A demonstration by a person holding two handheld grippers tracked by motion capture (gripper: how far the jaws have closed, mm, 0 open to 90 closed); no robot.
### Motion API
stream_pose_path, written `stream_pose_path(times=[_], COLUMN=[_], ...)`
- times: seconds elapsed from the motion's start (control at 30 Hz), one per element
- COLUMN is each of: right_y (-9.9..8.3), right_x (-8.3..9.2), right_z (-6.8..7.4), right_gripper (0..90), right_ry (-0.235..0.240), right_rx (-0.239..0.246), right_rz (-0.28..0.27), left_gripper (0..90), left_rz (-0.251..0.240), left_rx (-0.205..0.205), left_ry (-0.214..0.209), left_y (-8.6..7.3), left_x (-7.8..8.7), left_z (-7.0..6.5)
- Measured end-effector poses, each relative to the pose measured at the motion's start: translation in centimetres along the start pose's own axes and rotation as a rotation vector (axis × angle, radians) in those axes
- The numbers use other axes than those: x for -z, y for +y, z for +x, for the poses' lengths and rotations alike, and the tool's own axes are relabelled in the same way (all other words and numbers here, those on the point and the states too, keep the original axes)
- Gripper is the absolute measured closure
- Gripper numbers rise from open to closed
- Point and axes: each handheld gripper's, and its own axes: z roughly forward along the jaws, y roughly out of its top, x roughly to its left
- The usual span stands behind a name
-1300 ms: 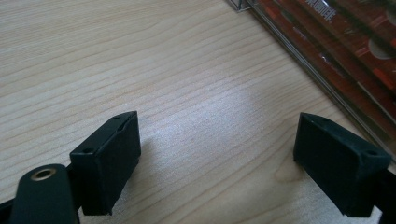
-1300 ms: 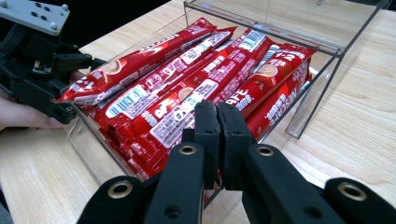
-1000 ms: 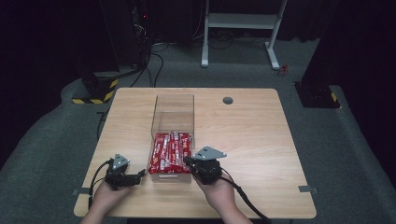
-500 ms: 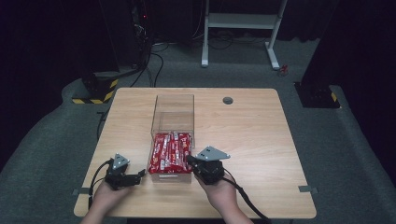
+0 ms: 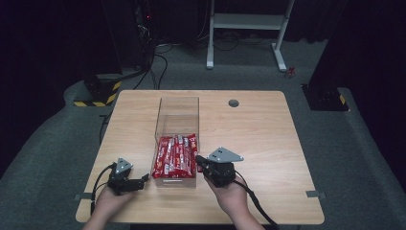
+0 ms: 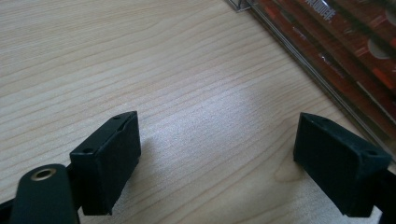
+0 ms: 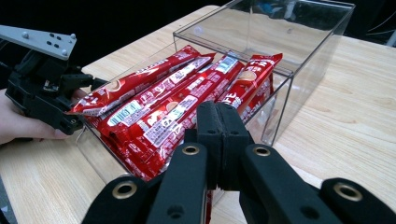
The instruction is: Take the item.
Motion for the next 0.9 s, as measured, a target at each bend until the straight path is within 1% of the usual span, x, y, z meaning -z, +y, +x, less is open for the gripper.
stream_pose_path(times=[0.4,0.63,0.87,0.9], right_y=[-0.1,-0.3,-0.7,-0.8], right_x=[0.9,1.7,2.1,2.3], right_z=[-1.0,-1.9,-2.7,-3.0], right_gripper=[89.7,89.7,89.7,89.7], right_ry=[-0.027,-0.050,-0.069,-0.078], right_rx=[-0.010,-0.018,-0.025,-0.028], right_rz=[-0.017,-0.024,-0.019,-0.018], left_gripper=[15.1,15.1,15.1,15.1], left_rz=[0.000,0.001,0.002,0.000], left_rx=[0.000,0.001,-0.001,0.000], left_ry=[0.000,0.000,-0.001,0.000], left_y=[0.0,0.0,0.0,0.0], left_x=[0.0,0.0,0.0,0.0], left_z=[0.0,0.0,0.0,0.0])
